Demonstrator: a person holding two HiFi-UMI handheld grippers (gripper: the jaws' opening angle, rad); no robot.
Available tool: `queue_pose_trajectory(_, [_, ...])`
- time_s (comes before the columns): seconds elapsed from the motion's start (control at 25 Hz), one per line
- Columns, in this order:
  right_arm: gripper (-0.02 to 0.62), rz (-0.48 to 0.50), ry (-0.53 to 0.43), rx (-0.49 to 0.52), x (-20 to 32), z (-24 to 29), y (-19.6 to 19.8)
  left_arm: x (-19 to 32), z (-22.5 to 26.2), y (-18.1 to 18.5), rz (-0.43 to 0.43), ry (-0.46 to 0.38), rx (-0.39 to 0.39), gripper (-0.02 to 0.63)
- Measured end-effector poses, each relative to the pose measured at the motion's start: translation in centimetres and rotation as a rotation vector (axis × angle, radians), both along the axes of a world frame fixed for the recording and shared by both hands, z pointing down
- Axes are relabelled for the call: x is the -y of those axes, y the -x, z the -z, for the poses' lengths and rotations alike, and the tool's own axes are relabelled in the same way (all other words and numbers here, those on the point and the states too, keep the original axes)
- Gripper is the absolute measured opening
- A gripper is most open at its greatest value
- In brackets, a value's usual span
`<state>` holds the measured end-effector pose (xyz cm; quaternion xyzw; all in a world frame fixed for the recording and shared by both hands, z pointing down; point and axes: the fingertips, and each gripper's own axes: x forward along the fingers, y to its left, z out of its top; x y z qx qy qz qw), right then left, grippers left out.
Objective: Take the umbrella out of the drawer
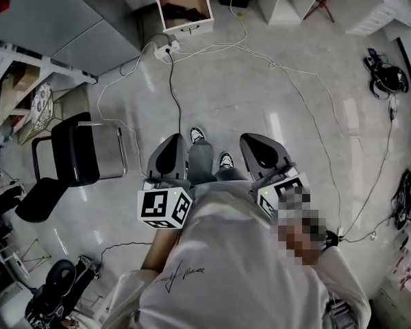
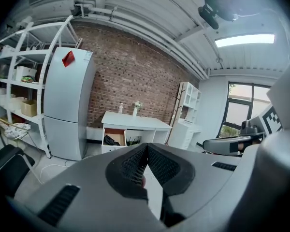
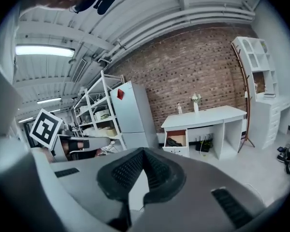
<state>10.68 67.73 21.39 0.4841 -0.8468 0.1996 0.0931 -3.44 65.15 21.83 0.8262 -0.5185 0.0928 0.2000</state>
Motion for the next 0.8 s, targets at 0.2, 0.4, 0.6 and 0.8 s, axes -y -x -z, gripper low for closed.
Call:
queue_pose_trajectory(0.2, [0.011,-0.021,-0.04,-0.065,3.0,-0.1,0.8,2.7,-0.6,0.5,-0.024,0.01,-0.035,0.017])
queue_pose_trajectory(0.4, [0.011,-0.038,0.013,-0.061,7.3,-0.5,2.0,7.3,-0.3,0.9,-0.057,-0.005,-0.057,0.017])
queue_pose_trajectory(0.6, [0.011,-0.014,0.028,-0.078,12.4,-0.3,3.9,12.2,0.3,2.1,-0.073,-0.007,-0.07,0.017])
queue_pose_trajectory(0.8, [0.011,-0.03,0.051,-0.066,17.8,0.3,6.1,17.2,0.9,3.9,-0.105,-0.002,-0.06,0.017])
